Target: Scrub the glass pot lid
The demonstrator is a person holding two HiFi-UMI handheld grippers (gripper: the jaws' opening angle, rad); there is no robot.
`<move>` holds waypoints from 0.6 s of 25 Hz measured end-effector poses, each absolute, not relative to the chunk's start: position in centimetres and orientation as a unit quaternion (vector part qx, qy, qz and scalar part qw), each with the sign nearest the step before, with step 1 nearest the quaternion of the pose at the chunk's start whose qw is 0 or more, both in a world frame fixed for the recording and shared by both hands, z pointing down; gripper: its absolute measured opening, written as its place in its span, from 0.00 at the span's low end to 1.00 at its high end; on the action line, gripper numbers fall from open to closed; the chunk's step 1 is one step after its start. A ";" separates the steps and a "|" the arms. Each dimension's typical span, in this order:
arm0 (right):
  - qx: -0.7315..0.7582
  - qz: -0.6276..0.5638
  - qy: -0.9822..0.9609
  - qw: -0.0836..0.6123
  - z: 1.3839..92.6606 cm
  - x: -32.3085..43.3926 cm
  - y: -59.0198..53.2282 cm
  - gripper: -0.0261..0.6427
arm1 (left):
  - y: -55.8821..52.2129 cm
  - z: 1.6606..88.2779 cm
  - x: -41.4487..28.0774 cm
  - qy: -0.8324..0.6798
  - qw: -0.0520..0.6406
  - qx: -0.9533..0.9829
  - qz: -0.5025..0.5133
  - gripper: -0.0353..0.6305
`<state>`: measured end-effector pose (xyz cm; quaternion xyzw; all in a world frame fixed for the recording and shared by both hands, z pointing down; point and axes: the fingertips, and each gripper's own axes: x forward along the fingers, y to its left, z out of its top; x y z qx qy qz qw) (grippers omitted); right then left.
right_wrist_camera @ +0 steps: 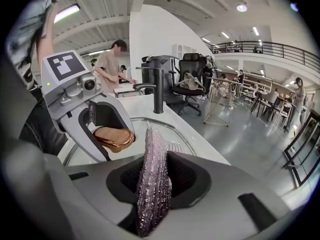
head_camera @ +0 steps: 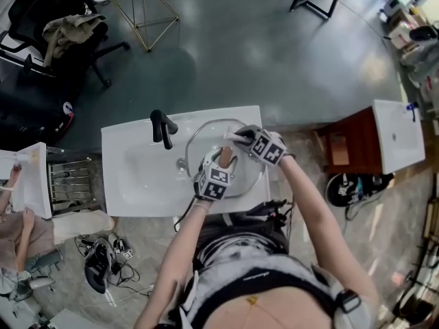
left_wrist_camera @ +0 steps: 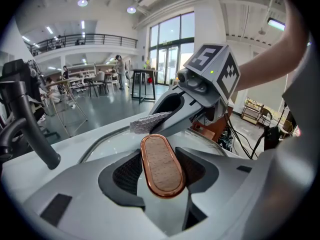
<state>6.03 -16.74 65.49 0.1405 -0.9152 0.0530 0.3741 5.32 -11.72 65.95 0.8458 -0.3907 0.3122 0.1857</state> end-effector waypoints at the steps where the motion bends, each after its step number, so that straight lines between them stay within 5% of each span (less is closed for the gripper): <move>1: 0.135 0.049 -0.916 0.376 65.5 5.7 -16.8 0.18 | -11.7 66.0 5.4 -0.390 0.186 0.846 0.313 0.39; 15: 0.020 0.014 -0.902 0.430 65.7 -1.8 -17.8 0.18 | -11.8 66.1 5.4 -0.390 0.185 0.846 0.313 0.39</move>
